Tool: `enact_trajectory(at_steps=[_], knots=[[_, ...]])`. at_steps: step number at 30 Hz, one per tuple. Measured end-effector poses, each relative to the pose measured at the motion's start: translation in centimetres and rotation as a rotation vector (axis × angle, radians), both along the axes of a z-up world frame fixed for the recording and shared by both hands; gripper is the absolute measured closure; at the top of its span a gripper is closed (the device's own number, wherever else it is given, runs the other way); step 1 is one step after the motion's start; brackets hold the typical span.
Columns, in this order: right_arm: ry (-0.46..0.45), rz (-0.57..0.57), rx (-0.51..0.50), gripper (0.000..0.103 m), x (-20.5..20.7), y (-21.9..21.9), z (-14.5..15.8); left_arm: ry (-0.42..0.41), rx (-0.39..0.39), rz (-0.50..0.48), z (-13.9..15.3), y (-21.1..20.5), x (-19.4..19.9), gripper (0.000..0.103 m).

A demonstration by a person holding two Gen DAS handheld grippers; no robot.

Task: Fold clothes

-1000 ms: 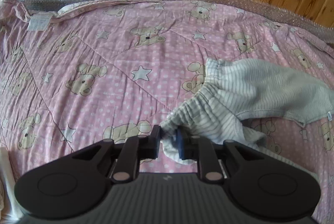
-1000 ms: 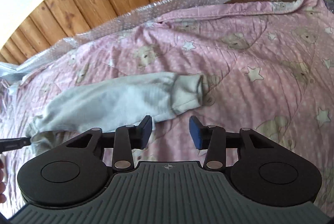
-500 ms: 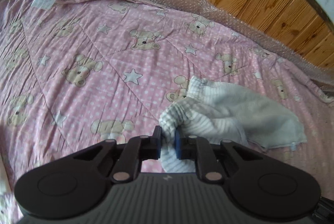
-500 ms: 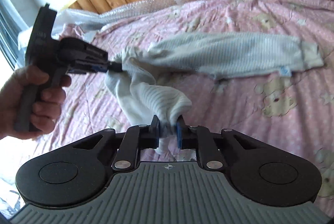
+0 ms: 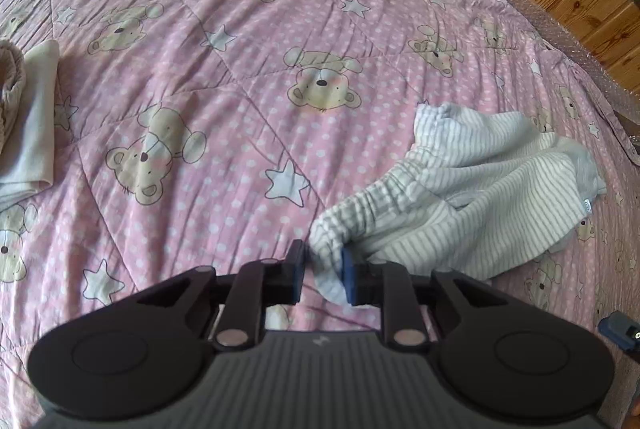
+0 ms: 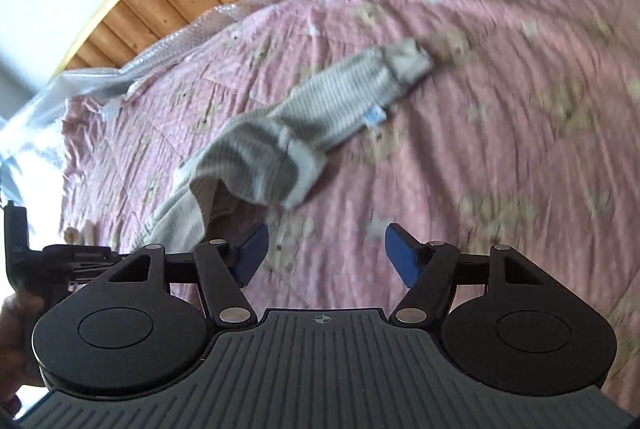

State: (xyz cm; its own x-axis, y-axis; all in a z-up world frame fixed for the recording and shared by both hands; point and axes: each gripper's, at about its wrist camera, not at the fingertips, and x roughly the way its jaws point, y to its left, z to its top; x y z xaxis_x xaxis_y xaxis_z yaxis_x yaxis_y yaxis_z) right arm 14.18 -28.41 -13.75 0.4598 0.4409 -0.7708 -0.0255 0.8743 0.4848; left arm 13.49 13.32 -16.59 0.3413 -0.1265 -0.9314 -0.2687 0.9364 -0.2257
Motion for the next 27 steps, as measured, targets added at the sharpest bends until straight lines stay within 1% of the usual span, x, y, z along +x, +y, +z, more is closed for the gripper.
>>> enact_trajectory(at_steps=[2,4,6,8,9,11,12,13,14,15,17,20,25,26,27], knots=[[0.028,-0.064,0.108,0.034,-0.6,0.0,-1.9,-0.008,0.026,-0.021,-0.1,-0.4,0.0,0.081],[0.041,-0.122,0.183,0.033,0.9,0.8,-3.1,-0.011,0.043,-0.030,-0.2,-0.6,0.0,0.081],[0.052,-0.179,0.254,0.029,2.6,1.6,-4.2,-0.009,0.055,-0.032,-0.2,-0.8,0.0,0.081],[0.064,-0.236,0.325,0.030,4.3,2.5,-5.3,-0.010,0.067,-0.036,-0.3,-0.9,-0.1,0.081],[0.085,-0.265,0.338,0.032,5.1,3.3,-6.0,-0.012,0.074,-0.038,-0.3,-1.0,-0.2,0.081],[0.048,-0.312,0.333,0.031,6.1,4.6,-6.1,-0.014,0.088,-0.046,-0.3,-1.3,-0.2,0.081],[0.042,-0.322,0.312,0.049,6.4,5.2,-6.0,-0.013,0.091,-0.049,-0.3,-1.4,-0.2,0.081],[0.039,-0.316,0.299,0.074,6.5,5.5,-5.7,-0.013,0.090,-0.051,-0.3,-1.4,-0.2,0.081],[0.037,-0.307,0.286,0.100,6.5,5.8,-5.4,-0.013,0.088,-0.054,-0.3,-1.3,-0.2,0.081],[0.011,-0.294,0.264,0.103,5.8,5.5,-4.4,-0.014,0.081,-0.057,-0.3,-1.1,-0.3,0.081],[-0.051,-0.268,0.214,0.103,4.3,4.7,-2.1,-0.018,0.068,-0.066,-0.3,-0.8,-0.5,0.081],[-0.082,-0.265,0.056,0.103,1.1,1.7,0.6,-0.021,0.065,-0.098,-0.1,-0.8,-0.7,0.081],[-0.036,-0.329,-0.003,0.103,-1.4,-2.4,1.3,-0.038,0.131,-0.214,0.6,-2.0,-1.0,0.081],[-0.026,-0.343,-0.013,0.096,-1.8,-3.2,1.4,-0.035,0.141,-0.228,0.6,-2.1,-0.9,0.081],[-0.016,-0.356,-0.024,0.095,-2.3,-4.0,1.5,-0.028,0.145,-0.234,0.6,-2.2,-0.6,0.081]])
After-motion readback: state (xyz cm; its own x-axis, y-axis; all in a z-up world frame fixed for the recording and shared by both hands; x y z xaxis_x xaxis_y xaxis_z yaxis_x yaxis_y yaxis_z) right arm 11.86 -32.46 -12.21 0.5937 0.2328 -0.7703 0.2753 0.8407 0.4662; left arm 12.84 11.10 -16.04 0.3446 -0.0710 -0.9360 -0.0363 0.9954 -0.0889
